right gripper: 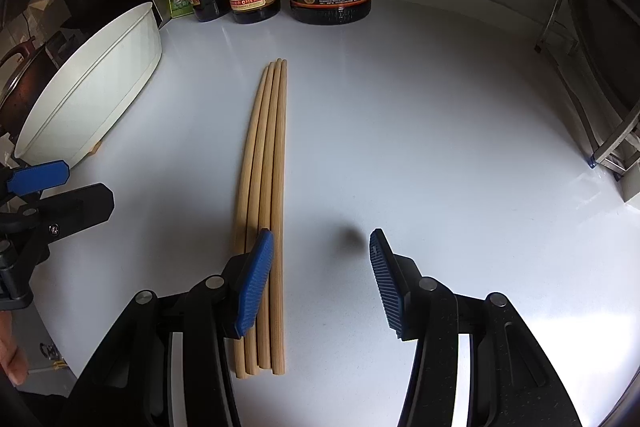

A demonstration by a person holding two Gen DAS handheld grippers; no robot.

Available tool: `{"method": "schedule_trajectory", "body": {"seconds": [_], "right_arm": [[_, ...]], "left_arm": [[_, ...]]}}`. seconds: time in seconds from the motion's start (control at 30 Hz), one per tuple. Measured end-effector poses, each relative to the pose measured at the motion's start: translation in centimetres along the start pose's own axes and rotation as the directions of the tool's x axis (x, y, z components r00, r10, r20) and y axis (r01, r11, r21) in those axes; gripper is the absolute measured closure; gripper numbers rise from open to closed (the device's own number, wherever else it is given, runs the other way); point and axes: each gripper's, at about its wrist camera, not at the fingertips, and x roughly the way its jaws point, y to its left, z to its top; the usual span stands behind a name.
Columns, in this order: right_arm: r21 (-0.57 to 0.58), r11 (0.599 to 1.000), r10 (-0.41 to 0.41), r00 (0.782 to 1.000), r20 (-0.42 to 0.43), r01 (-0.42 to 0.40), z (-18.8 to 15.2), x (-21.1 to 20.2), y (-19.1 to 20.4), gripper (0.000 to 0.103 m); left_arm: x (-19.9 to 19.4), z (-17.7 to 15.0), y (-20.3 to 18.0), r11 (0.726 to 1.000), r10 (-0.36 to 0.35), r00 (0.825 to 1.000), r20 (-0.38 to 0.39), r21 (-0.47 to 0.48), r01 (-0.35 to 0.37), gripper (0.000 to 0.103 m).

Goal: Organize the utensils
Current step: 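Separate one wooden chopstick from the pile and close the left tool on it while the right tool grasps another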

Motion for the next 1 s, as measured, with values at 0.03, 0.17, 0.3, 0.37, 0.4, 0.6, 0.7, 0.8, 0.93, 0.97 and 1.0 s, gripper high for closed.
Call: {"method": "schedule_trajectory", "body": {"seconds": [0.03, 0.17, 0.3, 0.37, 0.4, 0.6, 0.7, 0.8, 0.93, 0.97, 1.0], "right_arm": [[-0.002, 1.0, -0.002, 1.0, -0.003, 0.002, -0.1, 0.1, 0.0, 0.055], [-0.018, 1.0, -0.004, 1.0, 0.002, 0.004, -0.2, 0.2, 0.3, 0.055], [-0.053, 0.998, -0.027, 1.0, 0.002, 0.027, -0.2, 0.1, 0.4, 0.055], [-0.049, 0.999, -0.023, 1.0, 0.001, 0.023, -0.3, 0.1, 0.2, 0.055], [-0.05, 0.998, -0.022, 1.0, 0.003, 0.022, -0.3, 0.1, 0.1, 0.055], [-0.084, 0.996, -0.036, 0.999, 0.0, 0.036, -0.1, 0.7, 0.1, 0.055], [-0.083, 0.996, -0.034, 0.999, 0.006, 0.034, 0.0, 0.7, -0.3, 0.055], [-0.074, 0.997, -0.035, 0.999, 0.009, 0.036, 0.1, 0.7, -1.0, 0.055], [-0.072, 0.997, -0.041, 0.999, 0.015, 0.042, 0.0, 0.6, -2.0, 0.055], [-0.072, 0.997, -0.04, 0.999, 0.017, 0.041, 0.0, 0.6, -2.1, 0.055], [-0.072, 0.997, -0.039, 0.999, 0.019, 0.04, -0.1, 0.6, -2.3, 0.055]], "left_arm": [[0.1, 0.0, 0.0, 1.0, -0.002, 1.0, 0.0, -0.001, 0.002, 0.014], [0.3, 0.1, -0.1, 1.0, 0.0, 1.0, -0.002, -0.001, 0.0, 0.014], [0.5, 0.2, -0.3, 1.0, 0.0, 1.0, -0.002, 0.003, 0.0, 0.014], [0.7, 0.3, -0.3, 1.0, 0.0, 1.0, -0.001, 0.003, 0.0, 0.014], [0.7, 0.3, -0.4, 1.0, 0.0, 1.0, 0.0, 0.003, 0.0, 0.014], [1.2, 0.6, -1.0, 1.0, 0.001, 1.0, -0.004, 0.005, -0.001, 0.014], [1.5, 0.7, -1.4, 1.0, 0.001, 1.0, -0.004, 0.011, -0.001, 0.014], [2.0, 0.8, -1.9, 1.0, -0.009, 1.0, -0.009, 0.012, 0.009, 0.014], [2.8, 0.7, -2.8, 1.0, -0.019, 1.0, -0.016, 0.021, 0.019, 0.014], [3.0, 0.7, -3.0, 1.0, -0.02, 1.0, -0.018, 0.022, 0.02, 0.014], [3.2, 0.7, -3.1, 1.0, -0.02, 1.0, -0.02, 0.021, 0.02, 0.014]]}}
